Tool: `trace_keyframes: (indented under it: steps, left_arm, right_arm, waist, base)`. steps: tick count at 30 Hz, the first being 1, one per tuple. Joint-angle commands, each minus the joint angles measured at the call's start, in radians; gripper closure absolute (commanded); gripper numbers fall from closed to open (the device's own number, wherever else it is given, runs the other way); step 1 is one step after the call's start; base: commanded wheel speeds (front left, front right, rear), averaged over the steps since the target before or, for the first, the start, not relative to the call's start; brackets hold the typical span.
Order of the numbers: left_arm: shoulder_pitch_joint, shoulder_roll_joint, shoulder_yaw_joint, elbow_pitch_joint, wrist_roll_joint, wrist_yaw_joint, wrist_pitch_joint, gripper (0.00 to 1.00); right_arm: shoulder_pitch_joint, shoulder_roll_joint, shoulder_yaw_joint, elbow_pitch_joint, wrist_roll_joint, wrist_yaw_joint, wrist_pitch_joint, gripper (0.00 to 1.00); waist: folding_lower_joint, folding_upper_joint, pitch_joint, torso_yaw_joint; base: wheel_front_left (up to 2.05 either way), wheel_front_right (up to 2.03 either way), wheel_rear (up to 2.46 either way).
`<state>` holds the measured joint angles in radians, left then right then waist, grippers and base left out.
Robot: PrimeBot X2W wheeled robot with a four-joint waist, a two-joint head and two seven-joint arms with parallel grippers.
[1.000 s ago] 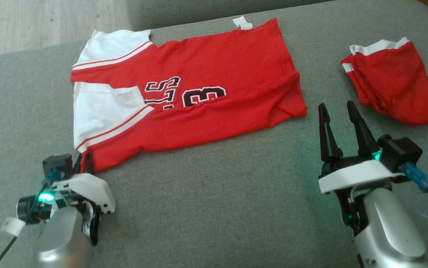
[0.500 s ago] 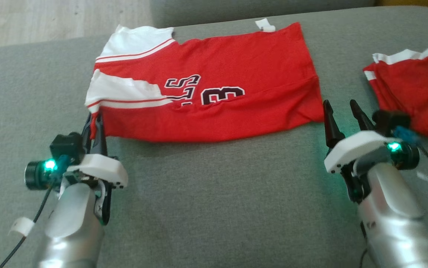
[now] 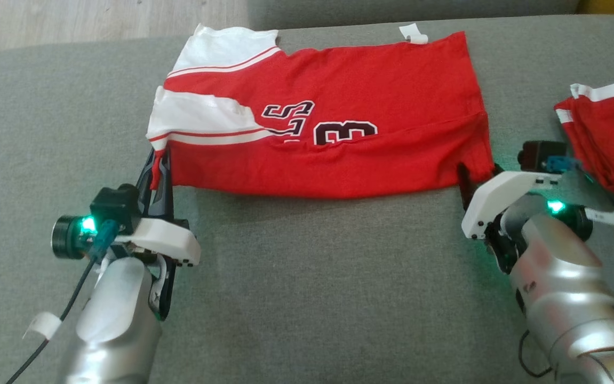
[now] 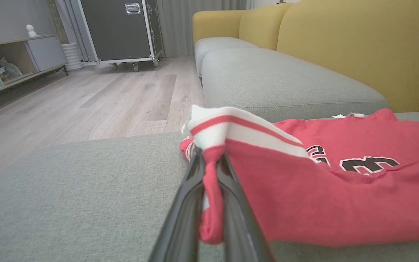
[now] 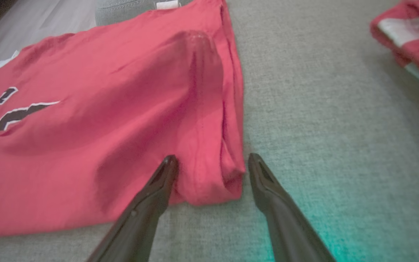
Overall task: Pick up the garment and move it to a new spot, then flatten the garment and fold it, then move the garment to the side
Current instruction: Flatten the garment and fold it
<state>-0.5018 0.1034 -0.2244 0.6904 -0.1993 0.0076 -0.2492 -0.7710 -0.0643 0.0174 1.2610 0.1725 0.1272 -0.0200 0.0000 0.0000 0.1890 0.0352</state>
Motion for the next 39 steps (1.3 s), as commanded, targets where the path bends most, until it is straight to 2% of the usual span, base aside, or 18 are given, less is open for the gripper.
trace_keyframes:
  steps: [1, 14, 20, 24, 29, 39]
  left_arm:
    - [-0.012, 0.019, 0.025, -0.031, 0.011, 0.000, -0.012, 1.00]
    - [0.054, 0.046, 0.028, 0.040, 0.002, -0.001, -0.012, 1.00]
    - [0.113, 0.056, 0.026, 0.076, -0.011, -0.001, -0.010, 1.00]
    - [0.154, 0.058, 0.018, 0.081, -0.018, -0.006, 0.009, 1.00]
    - [0.215, 0.063, 0.002, 0.069, -0.029, -0.024, 0.054, 1.00]
    - [0.343, 0.083, 0.007, -0.035, -0.061, -0.003, 0.137, 1.00]
  right_arm:
    - [-0.012, 0.014, 0.035, -0.001, -0.012, 0.003, 0.004, 1.00]
    - [0.018, 0.014, -0.017, 0.025, -0.076, 0.003, -0.092, 1.00]
    - [0.060, 0.014, -0.060, 0.027, -0.119, 0.003, -0.080, 1.00]
    - [0.092, 0.014, -0.059, 0.028, -0.126, 0.003, -0.034, 1.00]
    - [0.135, 0.014, -0.017, 0.029, -0.077, 0.003, 0.012, 1.00]
    - [0.229, 0.014, 0.095, -0.038, 0.088, 0.003, 0.018, 1.00]
  waist:
    - [0.0000, 0.0000, 0.000, 0.002]
    - [0.0000, 0.0000, -0.092, -0.032]
    - [0.0000, 0.0000, -0.178, -0.056]
    - [0.0000, 0.0000, -0.217, -0.063]
    - [0.0000, 0.0000, -0.255, -0.071]
    - [0.0000, 0.0000, -0.291, -0.094]
  base:
    - [0.00, 0.00, 0.00]
    - [0.00, 0.00, 0.00]
    - [0.00, 0.00, 0.00]
    - [0.00, 0.00, 0.00]
    - [0.00, 0.00, 0.00]
    - [0.00, 0.00, 0.00]
